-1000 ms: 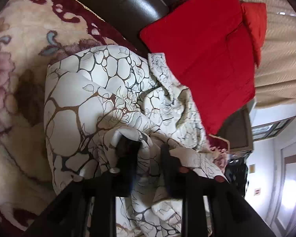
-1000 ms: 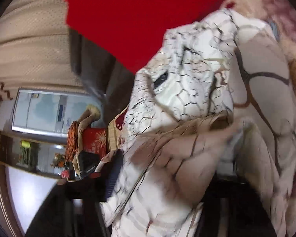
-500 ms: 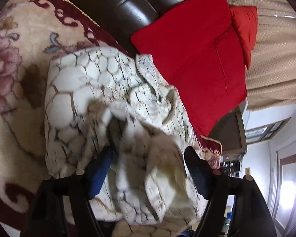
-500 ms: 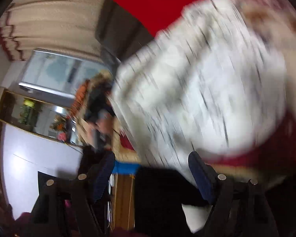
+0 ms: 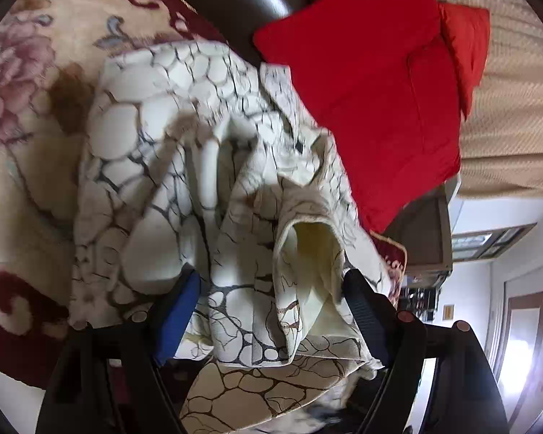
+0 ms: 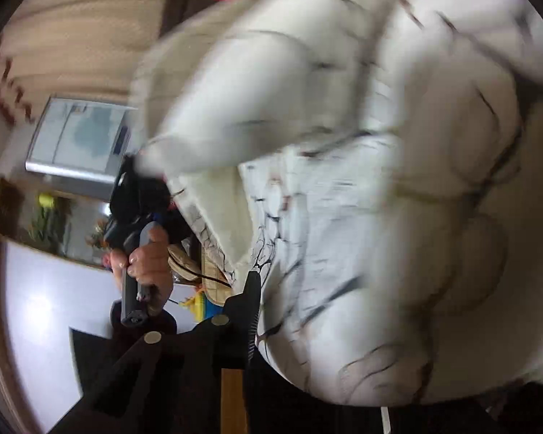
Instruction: Fold large clothes
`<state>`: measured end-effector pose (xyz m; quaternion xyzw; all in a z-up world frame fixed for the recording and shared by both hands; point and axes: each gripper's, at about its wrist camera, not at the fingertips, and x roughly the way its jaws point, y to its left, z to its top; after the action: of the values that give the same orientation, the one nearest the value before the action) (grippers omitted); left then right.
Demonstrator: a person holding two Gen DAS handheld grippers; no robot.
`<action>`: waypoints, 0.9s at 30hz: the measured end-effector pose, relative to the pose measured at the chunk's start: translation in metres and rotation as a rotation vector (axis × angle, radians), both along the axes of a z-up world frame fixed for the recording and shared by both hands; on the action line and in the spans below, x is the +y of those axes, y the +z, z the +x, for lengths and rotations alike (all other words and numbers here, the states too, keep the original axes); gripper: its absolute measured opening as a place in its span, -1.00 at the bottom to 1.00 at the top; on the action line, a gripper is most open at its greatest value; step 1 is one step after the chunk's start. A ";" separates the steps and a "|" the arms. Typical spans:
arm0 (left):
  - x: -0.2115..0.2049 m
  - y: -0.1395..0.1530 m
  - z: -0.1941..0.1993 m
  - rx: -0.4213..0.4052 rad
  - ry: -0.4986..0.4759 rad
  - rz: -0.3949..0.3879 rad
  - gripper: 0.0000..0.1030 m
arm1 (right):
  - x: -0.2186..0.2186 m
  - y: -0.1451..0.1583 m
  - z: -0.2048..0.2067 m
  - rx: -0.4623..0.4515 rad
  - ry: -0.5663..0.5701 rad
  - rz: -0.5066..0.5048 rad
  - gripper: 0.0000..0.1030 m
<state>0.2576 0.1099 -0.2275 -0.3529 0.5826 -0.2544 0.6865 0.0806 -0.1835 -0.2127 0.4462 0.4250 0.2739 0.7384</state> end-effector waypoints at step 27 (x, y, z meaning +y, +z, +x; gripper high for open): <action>0.066 0.115 -0.005 -0.376 0.193 -0.209 -0.87 | -0.108 0.104 0.026 -0.343 -0.114 0.133 -0.76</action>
<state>0.2526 0.1762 -0.1123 -0.4226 0.3785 -0.3079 0.7638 0.1069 -0.2915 -0.1092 0.4643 0.2477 0.3312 0.7832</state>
